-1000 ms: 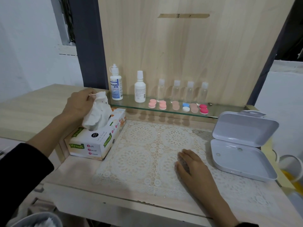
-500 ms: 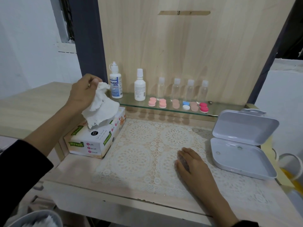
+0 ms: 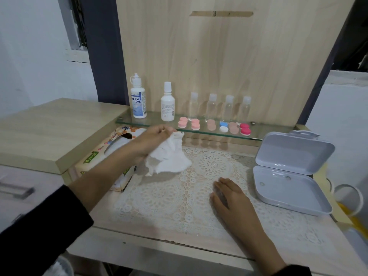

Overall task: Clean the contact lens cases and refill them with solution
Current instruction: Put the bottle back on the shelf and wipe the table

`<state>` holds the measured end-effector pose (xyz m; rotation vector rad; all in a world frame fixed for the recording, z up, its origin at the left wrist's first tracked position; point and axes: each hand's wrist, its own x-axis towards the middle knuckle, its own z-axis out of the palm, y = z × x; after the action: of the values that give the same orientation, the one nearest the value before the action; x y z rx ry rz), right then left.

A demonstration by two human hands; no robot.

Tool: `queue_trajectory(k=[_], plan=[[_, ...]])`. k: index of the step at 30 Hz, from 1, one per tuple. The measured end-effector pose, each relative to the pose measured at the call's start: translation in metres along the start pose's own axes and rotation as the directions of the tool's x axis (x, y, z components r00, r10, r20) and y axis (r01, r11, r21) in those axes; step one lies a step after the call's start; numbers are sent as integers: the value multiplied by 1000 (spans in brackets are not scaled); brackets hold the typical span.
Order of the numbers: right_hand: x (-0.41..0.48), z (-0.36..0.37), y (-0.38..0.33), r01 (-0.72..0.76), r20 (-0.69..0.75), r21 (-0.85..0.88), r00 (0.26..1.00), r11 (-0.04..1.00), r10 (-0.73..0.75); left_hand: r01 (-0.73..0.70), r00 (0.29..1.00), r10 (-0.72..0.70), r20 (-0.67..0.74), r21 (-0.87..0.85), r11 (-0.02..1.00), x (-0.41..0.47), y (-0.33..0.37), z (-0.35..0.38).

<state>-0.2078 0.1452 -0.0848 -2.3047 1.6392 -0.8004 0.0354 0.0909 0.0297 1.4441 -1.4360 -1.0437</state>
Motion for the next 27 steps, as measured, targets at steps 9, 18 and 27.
queue_trajectory(k=[9, 18, 27], plan=[[1, 0, 0, -15, 22, -3, 1000, 1000, 15, -174, 985, 162, 63, 270, 947, -5, -67, 44], [1, 0, -1, -17, 22, -20, 1000, 1000, 18, -428, 902, 220, 370, 715, 553, -34, -106, 54], [1, 0, 0, -23, 19, -1, 1000, 1000, 23, -435, 892, 389, 230, 672, 599, -40, -105, 54]])
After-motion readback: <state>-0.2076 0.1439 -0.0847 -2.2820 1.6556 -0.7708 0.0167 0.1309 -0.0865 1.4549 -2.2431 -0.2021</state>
